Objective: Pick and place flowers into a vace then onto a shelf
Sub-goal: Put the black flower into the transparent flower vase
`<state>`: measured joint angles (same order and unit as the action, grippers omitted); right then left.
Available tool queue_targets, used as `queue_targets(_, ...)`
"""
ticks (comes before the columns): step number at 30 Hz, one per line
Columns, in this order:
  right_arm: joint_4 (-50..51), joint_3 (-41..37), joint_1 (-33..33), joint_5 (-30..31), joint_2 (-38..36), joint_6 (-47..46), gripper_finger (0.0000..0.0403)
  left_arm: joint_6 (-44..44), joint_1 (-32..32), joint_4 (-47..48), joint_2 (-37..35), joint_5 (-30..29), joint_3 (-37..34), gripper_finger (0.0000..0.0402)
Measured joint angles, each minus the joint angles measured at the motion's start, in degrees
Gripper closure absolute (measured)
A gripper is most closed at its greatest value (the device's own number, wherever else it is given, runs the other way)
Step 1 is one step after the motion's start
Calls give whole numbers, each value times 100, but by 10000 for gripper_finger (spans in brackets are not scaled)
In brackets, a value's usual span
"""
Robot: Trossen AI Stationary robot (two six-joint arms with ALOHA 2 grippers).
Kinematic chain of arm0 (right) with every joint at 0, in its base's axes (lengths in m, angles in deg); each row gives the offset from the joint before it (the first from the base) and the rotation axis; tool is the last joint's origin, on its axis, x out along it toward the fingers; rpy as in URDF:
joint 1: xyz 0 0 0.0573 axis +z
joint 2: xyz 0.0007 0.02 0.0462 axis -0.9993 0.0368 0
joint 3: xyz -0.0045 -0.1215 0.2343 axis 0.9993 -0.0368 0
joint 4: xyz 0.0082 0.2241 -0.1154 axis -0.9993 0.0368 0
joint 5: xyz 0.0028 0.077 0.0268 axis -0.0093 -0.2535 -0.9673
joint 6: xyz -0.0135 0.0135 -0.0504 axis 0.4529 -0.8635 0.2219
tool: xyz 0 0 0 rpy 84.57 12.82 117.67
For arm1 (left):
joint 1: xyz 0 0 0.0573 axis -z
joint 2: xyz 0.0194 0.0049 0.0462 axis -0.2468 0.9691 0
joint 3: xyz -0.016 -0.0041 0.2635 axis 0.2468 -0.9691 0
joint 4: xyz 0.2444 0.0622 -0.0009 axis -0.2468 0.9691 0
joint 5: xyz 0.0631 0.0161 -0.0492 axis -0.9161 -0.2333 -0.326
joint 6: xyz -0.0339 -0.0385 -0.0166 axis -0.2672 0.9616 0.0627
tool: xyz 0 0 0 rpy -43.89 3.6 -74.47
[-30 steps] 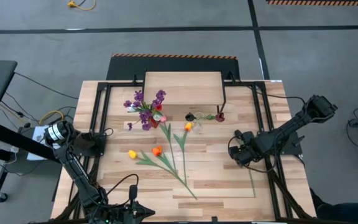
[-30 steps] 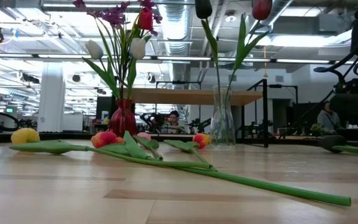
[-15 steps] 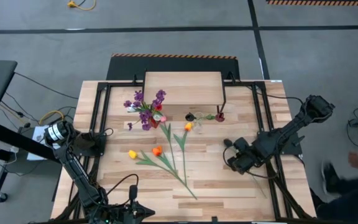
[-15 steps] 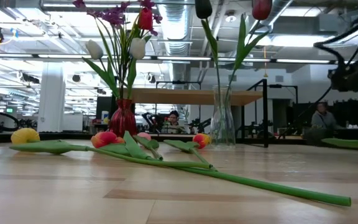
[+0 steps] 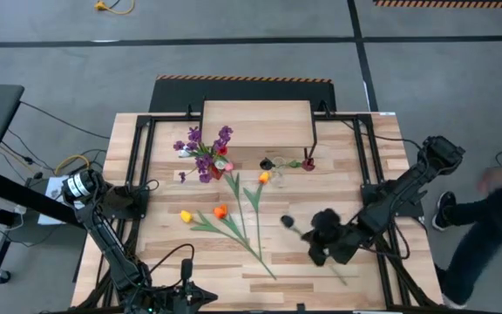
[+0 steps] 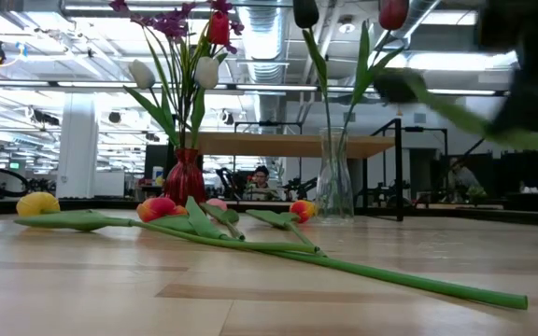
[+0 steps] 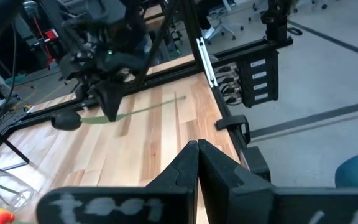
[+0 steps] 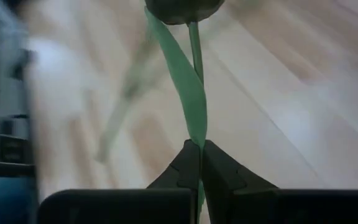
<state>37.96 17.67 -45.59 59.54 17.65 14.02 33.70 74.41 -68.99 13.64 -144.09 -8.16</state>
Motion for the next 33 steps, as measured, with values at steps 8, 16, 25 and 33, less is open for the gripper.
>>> queue_targets(8, -2023, 1086, -81, 169, 1160, 2728, 403, -26, -190, -247, 2, -35, 2, 401)
queue_targets(16, -3289, 2496, 7, 582, 2444, 4694, 403, 24, -617, -286, 42, 14, -81, 401)
queue_targets(25, -3487, 3498, 113, 710, 3220, 5651, 403, 76, -714, -1082, 42, -284, -472, 401)
queue_targets(33, -3446, 3621, 58, 727, 3264, 5885, 403, -335, -964, -1915, 42, 763, -711, 376)
